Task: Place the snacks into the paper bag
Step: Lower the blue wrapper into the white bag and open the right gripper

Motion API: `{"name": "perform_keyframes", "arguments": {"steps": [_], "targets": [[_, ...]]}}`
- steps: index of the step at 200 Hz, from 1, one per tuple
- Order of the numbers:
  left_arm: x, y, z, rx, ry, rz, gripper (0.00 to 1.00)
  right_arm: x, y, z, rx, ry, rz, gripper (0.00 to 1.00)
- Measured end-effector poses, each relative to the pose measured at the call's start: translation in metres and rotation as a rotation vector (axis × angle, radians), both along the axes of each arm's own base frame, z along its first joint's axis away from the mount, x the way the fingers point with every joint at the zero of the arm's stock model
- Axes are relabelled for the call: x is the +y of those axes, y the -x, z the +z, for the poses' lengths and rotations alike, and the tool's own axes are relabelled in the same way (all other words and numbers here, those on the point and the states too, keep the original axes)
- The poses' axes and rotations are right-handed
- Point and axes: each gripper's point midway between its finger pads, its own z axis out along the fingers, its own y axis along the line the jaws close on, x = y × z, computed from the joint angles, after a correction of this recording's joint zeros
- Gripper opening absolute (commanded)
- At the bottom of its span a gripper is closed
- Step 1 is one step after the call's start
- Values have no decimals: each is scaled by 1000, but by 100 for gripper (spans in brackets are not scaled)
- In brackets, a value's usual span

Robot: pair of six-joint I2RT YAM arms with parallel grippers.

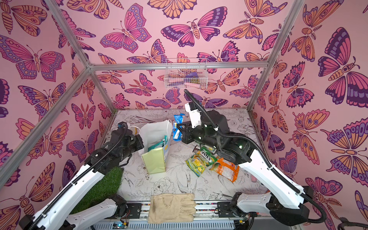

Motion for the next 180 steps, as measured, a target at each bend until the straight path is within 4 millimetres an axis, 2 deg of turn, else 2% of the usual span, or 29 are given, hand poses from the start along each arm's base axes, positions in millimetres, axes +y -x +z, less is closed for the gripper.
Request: {"name": "perform_keyframes", "arguments": {"steps": [57, 124, 180], "targets": [[1, 1, 1, -3, 1, 0, 0, 32, -2, 6, -24, 9, 70, 0], [1, 1, 1, -4, -6, -5, 0, 54, -10, 20, -41, -11, 105, 0], [1, 1, 1, -4, -8, -6, 0, 75, -19, 13, -22, -1, 133, 0]]}}
